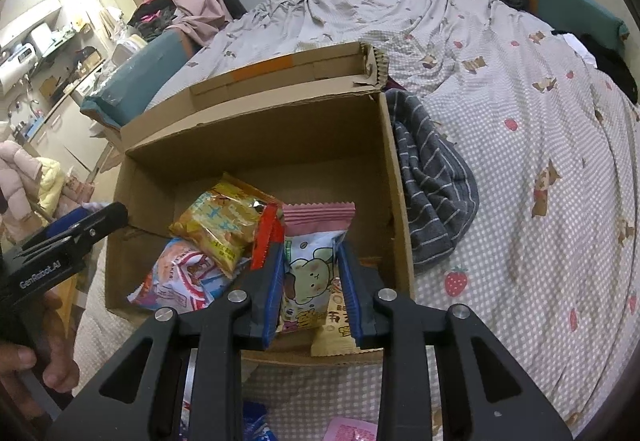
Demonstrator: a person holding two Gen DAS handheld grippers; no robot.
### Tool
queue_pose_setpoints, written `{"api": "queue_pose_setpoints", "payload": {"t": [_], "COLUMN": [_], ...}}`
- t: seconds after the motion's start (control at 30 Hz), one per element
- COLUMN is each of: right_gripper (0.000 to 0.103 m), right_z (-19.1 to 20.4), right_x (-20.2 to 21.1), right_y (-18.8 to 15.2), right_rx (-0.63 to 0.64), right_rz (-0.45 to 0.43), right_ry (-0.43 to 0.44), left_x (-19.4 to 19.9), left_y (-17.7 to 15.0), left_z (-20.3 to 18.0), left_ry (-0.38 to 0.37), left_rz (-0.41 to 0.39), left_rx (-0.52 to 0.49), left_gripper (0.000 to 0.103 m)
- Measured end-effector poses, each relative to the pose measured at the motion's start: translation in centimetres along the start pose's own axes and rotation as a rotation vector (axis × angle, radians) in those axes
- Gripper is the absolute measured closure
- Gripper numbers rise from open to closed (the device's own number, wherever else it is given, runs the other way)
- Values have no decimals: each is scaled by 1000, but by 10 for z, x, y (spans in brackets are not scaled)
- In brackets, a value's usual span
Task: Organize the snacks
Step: 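Open the left tool over the box to drop the chocolate bar while the right tool drops the pink packet, then move both tools back down to the snack pile beside the box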
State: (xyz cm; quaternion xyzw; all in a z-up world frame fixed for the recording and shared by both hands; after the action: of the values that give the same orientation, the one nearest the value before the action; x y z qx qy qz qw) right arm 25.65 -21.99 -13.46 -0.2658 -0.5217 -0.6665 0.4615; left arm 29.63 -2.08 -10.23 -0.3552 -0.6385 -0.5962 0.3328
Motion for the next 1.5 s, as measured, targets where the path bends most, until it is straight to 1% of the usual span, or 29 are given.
{"api": "queue_pose_setpoints", "payload": {"t": [0.07, 0.1, 0.17, 0.2, 0.43, 0.67, 0.77, 1.03, 1.3, 1.5], "right_gripper": [72, 67, 14, 10, 10, 10, 10, 10, 10, 10], "right_z": [1, 1, -1, -2, -3, -4, -6, -8, 5, 5], "right_x": [3, 4, 8, 10, 11, 19, 23, 40, 58, 63], "right_y": [3, 3, 5, 6, 9, 9, 6, -4, -20, -40], "right_rx": [-1, -3, -21, -28, -31, -54, -63, -90, -54, -54], "right_rz": [-14, -17, -37, -54, -47, -60, -65, -68, -70, -51], "right_ry": [-1, -3, 4, 6, 11, 30, 32, 52, 53, 43], "left_x": [0, -1, -3, -4, -2, 5, 10, 26, 45, 58], "left_y": [-1, -2, -4, -5, -7, -7, -10, -15, -35, -53], "left_z": [-1, -2, -2, -2, -3, 1, 4, 11, 11, 11], "left_ry": [-15, -17, -15, -17, -8, -1, 16, 7, 2, -5], "left_rz": [8, 14, 24, 29, 25, 12, 3, 0, 4, 16], "left_rx": [6, 8, 4, 3, -4, 1, -6, 11, -6, -11], "left_gripper": [8, 8, 8, 8, 8, 8, 8, 8, 8, 8]}}
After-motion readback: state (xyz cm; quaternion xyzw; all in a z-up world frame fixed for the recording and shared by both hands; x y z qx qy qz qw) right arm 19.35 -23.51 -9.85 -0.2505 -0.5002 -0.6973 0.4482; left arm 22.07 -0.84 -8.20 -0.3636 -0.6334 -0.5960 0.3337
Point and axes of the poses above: each gripper's, at about its wrist camera, not at the fingertips, and x roughly against the way its jaws point, z to its left, y to its top, the point moved 9 cm from there along -x, roughly the way its jaws point, and after that the axes turned 8 degrees about z, right-handed, at the moved point
